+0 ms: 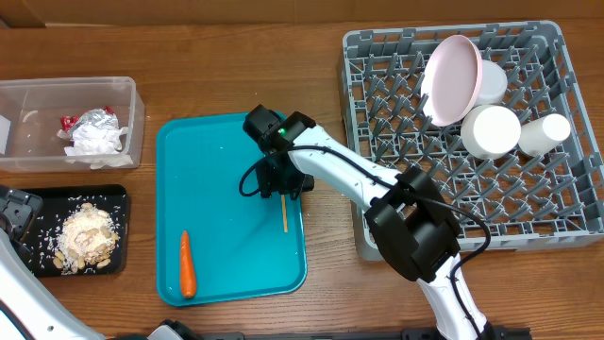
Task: Sort waste into correct bins and load items into the dishwasher rack
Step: 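Lower the right gripper and close it on the chopstick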
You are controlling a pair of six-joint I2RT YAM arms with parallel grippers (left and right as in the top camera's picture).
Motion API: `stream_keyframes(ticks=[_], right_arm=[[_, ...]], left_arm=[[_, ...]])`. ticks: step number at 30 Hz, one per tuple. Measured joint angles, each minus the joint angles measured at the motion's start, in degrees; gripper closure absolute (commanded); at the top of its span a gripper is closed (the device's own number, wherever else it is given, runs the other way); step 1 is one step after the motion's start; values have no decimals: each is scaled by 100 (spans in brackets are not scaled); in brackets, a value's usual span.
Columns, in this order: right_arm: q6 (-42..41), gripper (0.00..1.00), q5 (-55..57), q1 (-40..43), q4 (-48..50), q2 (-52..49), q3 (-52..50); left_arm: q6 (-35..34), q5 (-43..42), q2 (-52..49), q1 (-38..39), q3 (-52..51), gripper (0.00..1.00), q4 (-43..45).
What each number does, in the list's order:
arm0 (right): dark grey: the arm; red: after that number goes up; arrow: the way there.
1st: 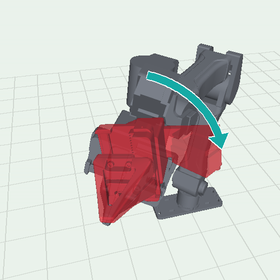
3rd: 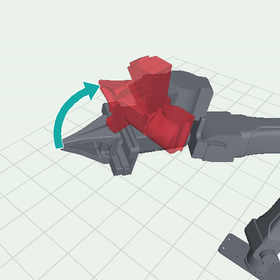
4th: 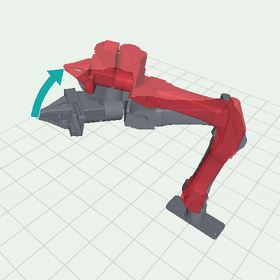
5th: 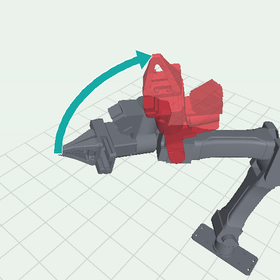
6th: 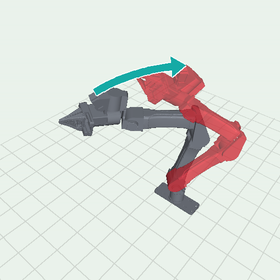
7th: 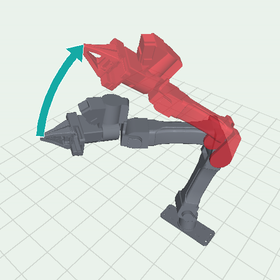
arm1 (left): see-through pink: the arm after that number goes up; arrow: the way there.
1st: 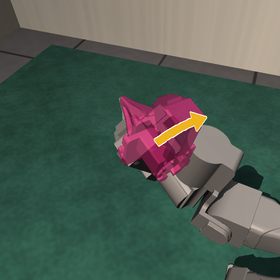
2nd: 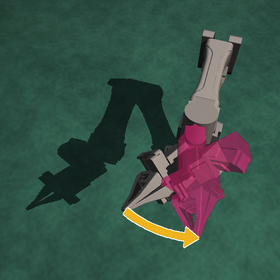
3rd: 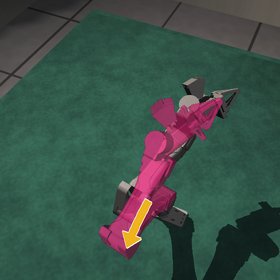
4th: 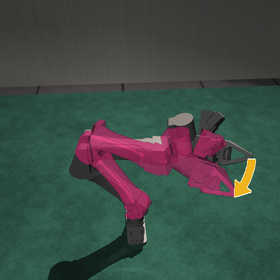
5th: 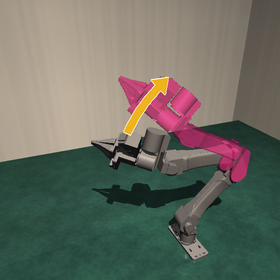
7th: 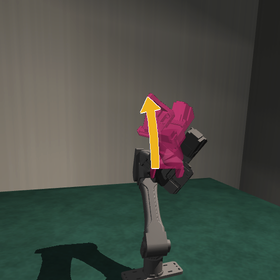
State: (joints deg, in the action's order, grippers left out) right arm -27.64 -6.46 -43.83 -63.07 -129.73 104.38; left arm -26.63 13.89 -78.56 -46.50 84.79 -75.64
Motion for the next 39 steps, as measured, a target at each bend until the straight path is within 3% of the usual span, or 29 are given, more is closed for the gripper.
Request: stream_keyframes(ticks=[19,34,39], right_arm=[[-151,50,302,-179,212,2,0],[-238,50,542,-195,553,2,-319],[-238,54,544,-203,566,2,-321]], left_arm=[[0,0,0,0,0,0,0],[0,0,0,0,0,0,0],[0,0,0,0,0,0,0]])
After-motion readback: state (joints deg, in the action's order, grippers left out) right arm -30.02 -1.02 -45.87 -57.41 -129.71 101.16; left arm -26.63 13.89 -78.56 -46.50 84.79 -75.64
